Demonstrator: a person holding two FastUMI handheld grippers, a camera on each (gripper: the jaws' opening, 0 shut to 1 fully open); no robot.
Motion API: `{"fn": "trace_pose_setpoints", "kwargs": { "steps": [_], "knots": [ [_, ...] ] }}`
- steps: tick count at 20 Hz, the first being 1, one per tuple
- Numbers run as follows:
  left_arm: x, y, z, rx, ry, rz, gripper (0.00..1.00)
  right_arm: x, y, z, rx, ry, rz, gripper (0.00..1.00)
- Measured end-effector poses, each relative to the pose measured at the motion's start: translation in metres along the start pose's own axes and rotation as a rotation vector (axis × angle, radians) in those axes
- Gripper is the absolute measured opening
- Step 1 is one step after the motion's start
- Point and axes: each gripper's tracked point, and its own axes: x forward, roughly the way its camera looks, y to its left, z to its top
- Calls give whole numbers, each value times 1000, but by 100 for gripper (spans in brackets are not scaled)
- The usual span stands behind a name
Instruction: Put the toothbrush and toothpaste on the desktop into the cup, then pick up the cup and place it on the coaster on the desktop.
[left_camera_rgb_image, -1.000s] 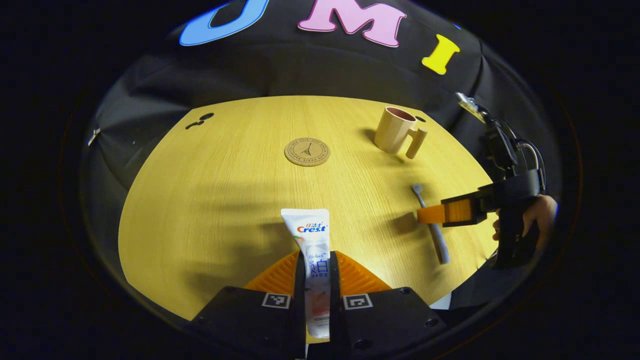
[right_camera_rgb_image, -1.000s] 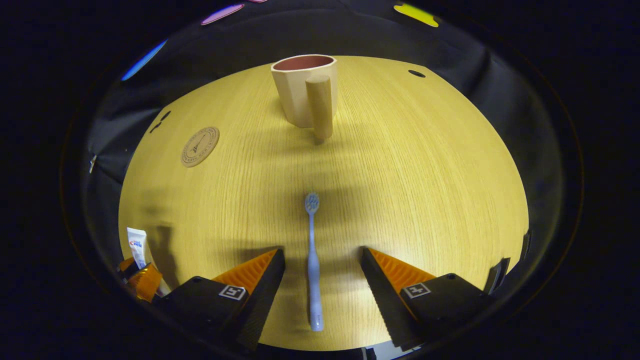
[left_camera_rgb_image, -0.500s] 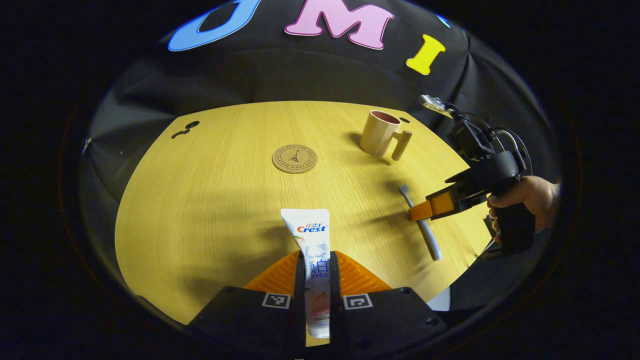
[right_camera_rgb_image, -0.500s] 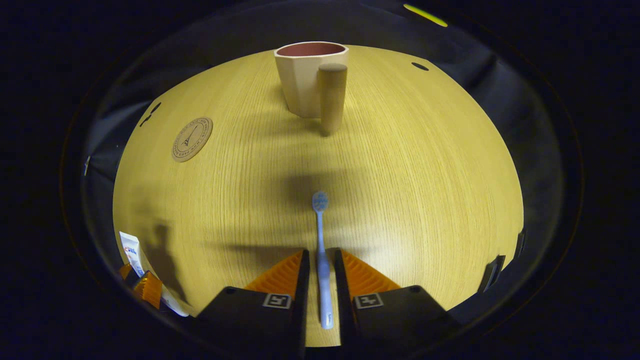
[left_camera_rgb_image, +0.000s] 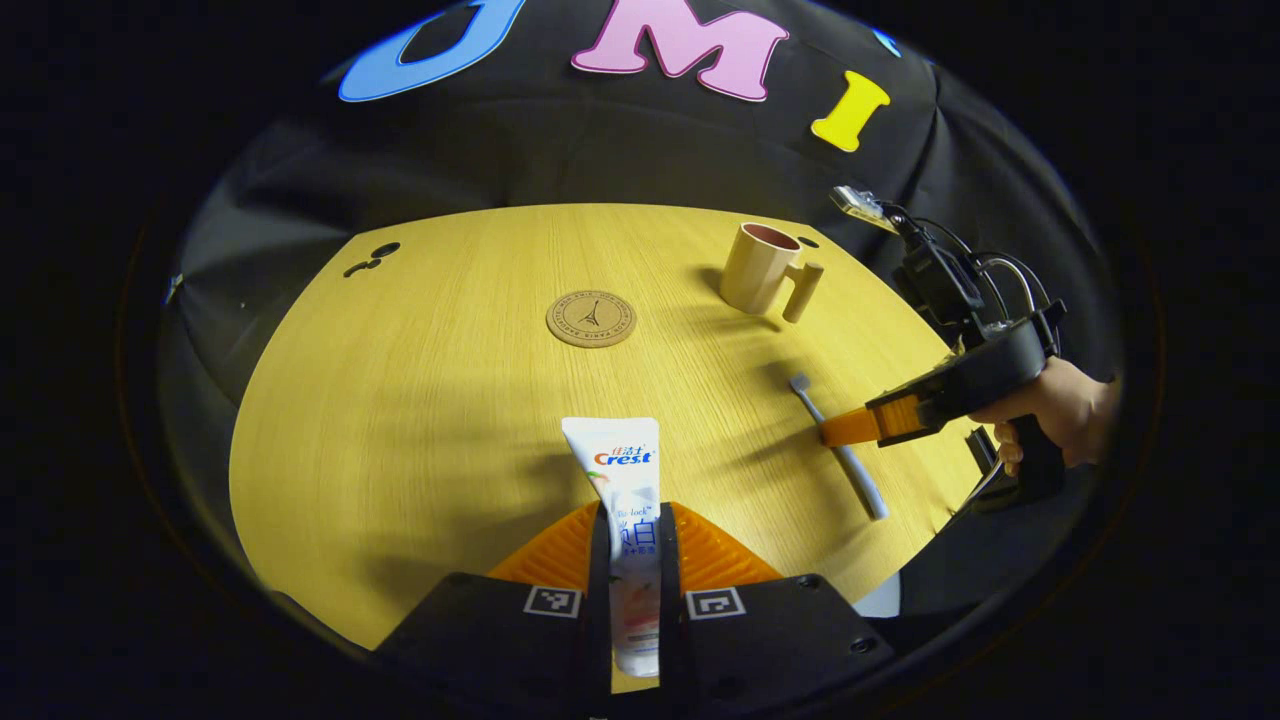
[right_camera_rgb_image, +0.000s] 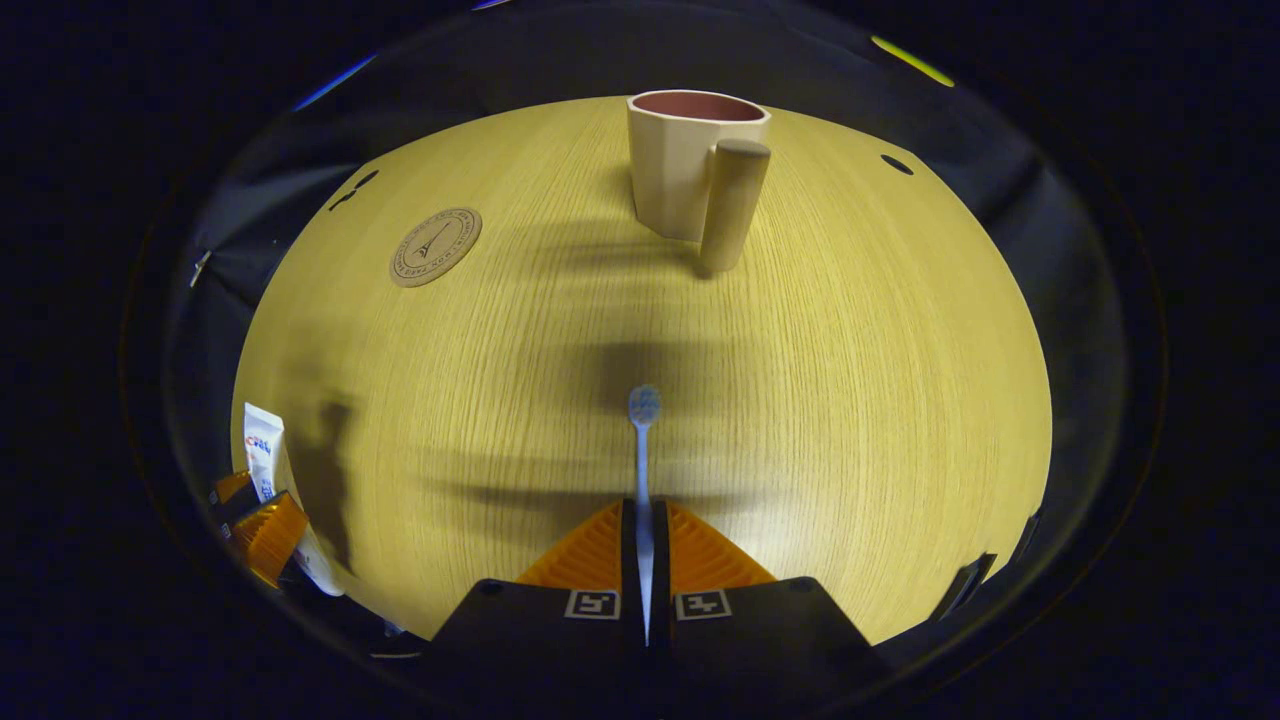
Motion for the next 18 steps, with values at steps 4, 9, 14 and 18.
{"fn": "trace_pose_setpoints", "kwargs": {
  "steps": [4,9,14,18],
  "knots": [
    [1,-7,21,-26,-26,5,24,-15,-8,11,59,-49,55,5],
    [-1,-16,67,-53,-93,25,24,-44,-35,26,108,-130,115,5],
    [-8,-38,141,-96,-214,20,24,-74,-55,47,133,-218,196,5],
    [-7,-60,207,-87,-327,29,24,-86,-72,57,95,-262,240,5]
  ]
}}
